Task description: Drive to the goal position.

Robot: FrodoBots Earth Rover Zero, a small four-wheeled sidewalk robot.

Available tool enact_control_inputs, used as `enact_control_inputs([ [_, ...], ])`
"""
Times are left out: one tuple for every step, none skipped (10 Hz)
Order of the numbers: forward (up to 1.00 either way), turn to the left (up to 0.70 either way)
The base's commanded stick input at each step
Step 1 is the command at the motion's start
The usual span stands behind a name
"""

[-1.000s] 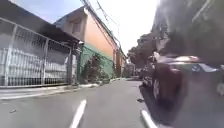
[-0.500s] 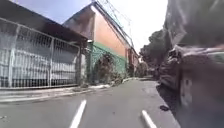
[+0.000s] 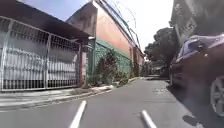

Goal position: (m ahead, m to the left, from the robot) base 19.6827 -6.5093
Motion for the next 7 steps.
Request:
enact_control_inputs([
  [1.00,-0.40],
  [1.00,-0.40],
  [1.00,-0.40],
  [1.00,-0.40],
  [1.00,-0.40],
  [1.00,-0.40],
  [1.00,-0.40],
])
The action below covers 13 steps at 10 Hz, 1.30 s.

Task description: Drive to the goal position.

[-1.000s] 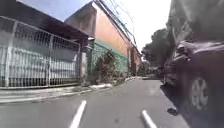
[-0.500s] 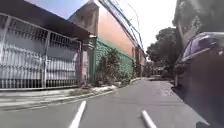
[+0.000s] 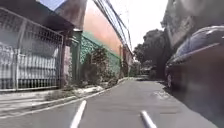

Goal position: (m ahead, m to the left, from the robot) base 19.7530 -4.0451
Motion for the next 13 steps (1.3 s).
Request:
enact_control_inputs([
  [1.00,-0.40],
  [1.00,-0.40],
  [1.00,-0.37],
  [1.00,-0.13],
  [1.00,0.00],
  [1.00,0.00],
  [1.00,0.00],
  [1.00,0.00],
  [1.00,0.00],
  [1.00,0.00],
  [1.00,0.00],
  [1.00,0.00],
  [1.00,0.00],
])
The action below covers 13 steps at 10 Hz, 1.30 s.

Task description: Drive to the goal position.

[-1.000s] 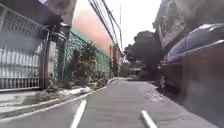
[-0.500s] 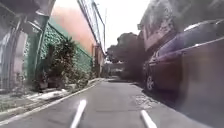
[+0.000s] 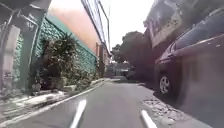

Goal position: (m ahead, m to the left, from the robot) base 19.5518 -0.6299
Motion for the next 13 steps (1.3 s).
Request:
enact_control_inputs([
  [1.00,-0.08],
  [1.00,-0.21],
  [1.00,-0.34],
  [1.00,-0.40],
  [1.00,-0.40],
  [1.00,-0.40],
  [1.00,-0.40],
  [1.00,-0.40],
  [1.00,-0.23],
  [1.00,0.00],
  [1.00,0.00],
  [1.00,0.00],
  [1.00,0.00],
])
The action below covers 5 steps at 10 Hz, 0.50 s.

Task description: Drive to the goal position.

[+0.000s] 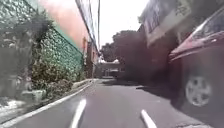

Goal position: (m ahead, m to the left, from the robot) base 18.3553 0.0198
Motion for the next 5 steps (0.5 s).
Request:
enact_control_inputs([
  [1.00,0.00],
  [1.00,0.00],
  [1.00,0.00],
  [1.00,0.00],
  [1.00,0.00],
])
